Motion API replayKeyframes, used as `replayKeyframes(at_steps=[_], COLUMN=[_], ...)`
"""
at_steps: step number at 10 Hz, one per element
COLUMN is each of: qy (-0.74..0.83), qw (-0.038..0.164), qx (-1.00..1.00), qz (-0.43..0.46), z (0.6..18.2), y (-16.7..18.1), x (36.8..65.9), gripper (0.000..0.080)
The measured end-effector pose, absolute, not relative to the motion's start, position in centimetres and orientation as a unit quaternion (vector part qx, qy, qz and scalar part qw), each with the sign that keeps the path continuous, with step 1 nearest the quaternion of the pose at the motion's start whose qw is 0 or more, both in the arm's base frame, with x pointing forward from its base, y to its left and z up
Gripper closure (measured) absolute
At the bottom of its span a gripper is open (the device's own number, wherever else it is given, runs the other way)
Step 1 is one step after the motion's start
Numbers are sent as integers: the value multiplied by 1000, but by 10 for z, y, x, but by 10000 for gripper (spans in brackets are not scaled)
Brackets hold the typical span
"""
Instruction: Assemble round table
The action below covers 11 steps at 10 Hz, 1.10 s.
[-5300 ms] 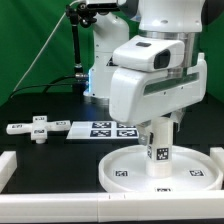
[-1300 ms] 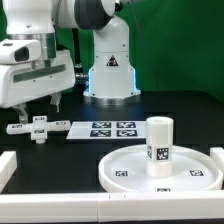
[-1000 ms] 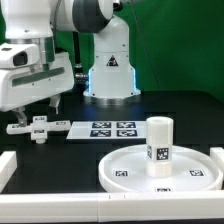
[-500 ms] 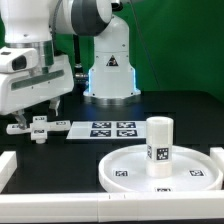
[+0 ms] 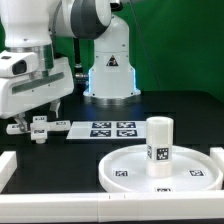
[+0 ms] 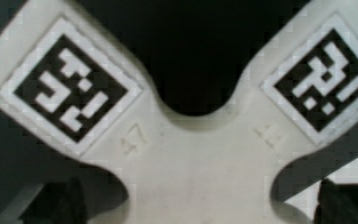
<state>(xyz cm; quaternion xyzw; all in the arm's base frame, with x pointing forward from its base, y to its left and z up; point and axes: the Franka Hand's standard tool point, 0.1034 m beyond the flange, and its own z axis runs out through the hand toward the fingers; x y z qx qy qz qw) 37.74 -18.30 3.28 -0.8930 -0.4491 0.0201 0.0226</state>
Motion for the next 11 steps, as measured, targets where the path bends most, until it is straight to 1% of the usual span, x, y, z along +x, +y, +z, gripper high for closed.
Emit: replayKeyframes(at_steps=[4,6,7,8,9,11], qy=[-457,-468,-468,-468,-468,-468], qw=[26,22,22,22,22,22], qx=[-889,-883,-883,-883,-883,-883], qz=[22,20,20,20,20,20], z=[29,28,28,28,28,28], y=[-185,-189,-189,-189,-189,-189], x=[374,373,374,374,374,374], gripper=[151,151,279,279,362,362])
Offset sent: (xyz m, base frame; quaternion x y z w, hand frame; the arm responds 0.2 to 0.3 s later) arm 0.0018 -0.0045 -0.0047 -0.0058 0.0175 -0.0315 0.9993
